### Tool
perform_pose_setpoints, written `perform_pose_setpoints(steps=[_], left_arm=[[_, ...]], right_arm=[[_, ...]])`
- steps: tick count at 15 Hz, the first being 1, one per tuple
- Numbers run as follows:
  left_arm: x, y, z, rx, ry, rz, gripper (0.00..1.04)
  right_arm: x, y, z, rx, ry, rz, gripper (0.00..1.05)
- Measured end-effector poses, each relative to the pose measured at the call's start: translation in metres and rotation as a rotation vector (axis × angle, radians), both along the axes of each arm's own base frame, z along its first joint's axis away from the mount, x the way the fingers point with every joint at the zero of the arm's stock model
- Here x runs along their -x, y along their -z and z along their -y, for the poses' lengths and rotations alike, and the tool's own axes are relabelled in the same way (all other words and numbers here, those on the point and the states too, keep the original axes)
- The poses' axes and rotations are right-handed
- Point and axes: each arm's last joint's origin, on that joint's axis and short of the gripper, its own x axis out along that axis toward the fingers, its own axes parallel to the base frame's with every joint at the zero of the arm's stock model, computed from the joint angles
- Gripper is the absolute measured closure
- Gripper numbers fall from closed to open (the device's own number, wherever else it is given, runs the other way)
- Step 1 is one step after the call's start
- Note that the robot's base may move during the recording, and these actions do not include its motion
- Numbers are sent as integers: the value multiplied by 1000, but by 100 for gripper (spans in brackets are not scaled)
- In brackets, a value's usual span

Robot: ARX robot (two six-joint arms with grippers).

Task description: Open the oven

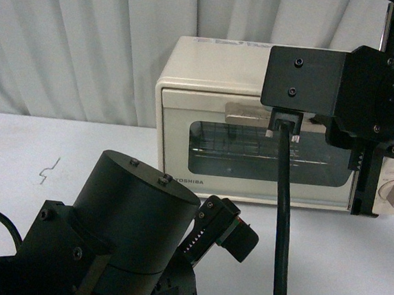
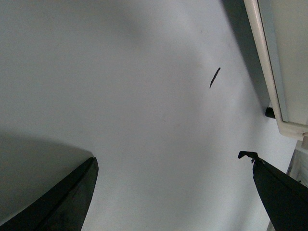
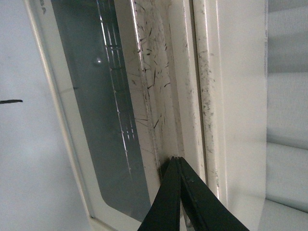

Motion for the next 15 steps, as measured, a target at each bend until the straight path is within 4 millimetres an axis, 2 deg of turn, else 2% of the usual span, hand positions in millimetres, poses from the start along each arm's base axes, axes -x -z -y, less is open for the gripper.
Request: perform_pose_setpoints(steps=[8, 15], left_arm=[[0, 0, 0, 0, 0, 0, 7], [0, 0, 0, 0, 0, -1, 7]], right_arm=[[17, -4, 0, -93, 27, -167, 103], [47, 6, -8, -94, 10, -474, 103]])
